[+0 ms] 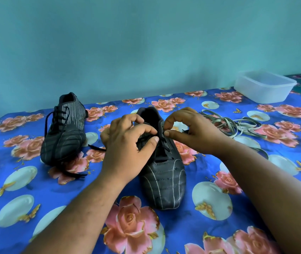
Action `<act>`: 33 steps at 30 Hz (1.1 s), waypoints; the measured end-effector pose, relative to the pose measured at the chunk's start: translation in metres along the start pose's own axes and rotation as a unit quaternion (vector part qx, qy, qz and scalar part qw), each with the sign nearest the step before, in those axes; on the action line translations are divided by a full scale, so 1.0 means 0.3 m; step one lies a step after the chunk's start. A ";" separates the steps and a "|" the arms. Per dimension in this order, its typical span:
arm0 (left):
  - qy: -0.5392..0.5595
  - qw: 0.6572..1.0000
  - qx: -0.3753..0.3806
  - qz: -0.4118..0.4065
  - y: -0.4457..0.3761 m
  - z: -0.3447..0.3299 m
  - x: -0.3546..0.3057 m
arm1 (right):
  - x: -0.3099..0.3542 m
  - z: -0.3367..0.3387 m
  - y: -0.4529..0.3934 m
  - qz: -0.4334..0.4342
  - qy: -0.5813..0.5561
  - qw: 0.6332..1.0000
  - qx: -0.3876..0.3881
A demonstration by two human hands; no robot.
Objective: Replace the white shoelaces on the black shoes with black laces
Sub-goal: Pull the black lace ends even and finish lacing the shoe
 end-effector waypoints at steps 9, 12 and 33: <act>-0.103 0.994 -0.014 0.037 -0.004 -0.028 -0.001 | -0.032 -0.026 0.009 -0.043 -0.029 0.998 0.032; -0.104 0.994 -0.020 0.041 -0.002 -0.029 0.004 | -0.040 -0.030 0.013 -0.057 -0.039 0.997 0.039; 0.044 0.989 0.118 0.079 -0.017 -0.024 0.123 | -0.083 -0.008 0.034 -0.175 -0.148 0.973 -0.005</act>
Point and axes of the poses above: each hand's wrist, its own y-axis away from the middle knuckle, its own z-axis out of the back of the hand, x = y × z, the point moved 10 cm from there along -y, towards the middle knuckle, and after that the axes turned 8 degrees about z, right-handed, at the moved point
